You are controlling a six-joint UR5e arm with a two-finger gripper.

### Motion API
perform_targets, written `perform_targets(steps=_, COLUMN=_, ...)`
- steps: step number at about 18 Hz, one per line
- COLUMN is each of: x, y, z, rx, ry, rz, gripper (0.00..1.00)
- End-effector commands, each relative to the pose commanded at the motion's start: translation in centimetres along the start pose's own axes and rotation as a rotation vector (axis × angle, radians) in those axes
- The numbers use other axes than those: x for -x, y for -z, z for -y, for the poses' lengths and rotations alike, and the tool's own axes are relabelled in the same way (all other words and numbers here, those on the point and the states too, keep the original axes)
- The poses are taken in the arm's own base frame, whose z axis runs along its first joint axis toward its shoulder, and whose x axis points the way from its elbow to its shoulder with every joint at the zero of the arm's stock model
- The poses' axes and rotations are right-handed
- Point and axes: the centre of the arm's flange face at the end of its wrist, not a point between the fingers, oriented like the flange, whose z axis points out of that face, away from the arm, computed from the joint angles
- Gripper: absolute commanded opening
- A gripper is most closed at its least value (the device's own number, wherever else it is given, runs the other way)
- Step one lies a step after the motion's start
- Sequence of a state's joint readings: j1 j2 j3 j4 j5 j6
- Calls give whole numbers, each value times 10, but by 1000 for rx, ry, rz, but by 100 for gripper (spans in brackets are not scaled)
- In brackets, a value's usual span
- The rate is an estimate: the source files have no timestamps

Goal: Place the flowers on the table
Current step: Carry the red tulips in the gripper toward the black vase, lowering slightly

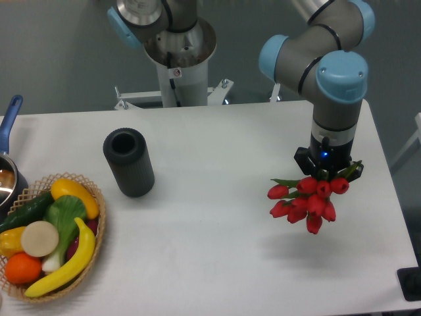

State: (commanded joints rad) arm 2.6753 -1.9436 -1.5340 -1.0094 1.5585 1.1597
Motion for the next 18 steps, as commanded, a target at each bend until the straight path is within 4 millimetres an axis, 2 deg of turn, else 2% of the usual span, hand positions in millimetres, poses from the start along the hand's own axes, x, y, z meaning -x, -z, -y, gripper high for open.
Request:
perform_targets(steps=2, x=-2, y=0, z=3, rx=-4, ry=18, rz=-2, gripper=6)
perform_targets(steps=5, x=-6, y=3, z=18, rx=-34, ry=54, rz=-7, gripper=6)
perform_targets(steps=8, x=-20, y=-6, z=38, rx=-56, ry=78, rz=-37, gripper=7)
perform_targets(steps=9, x=-33, y=-17, z=53, rx=-53, ry=79, rz=-55, gripper=9)
perform_targets(steps=11, x=-47, y=-27, z=67, rx=-49, ry=79, rz=-74, gripper=17)
perform_targets(steps=13, x=-58, y=-30, z=82, rx=-50, ry=98, rz=-82, gripper=19)
perform_targets(steps=15, x=-73, y=-42, z=99, rx=-48, ry=97, rz=-95, gripper=24)
perform_targets(steps=18, x=-81, y=-50, z=116, rx=-77, ry=123, rz=-66, gripper=42)
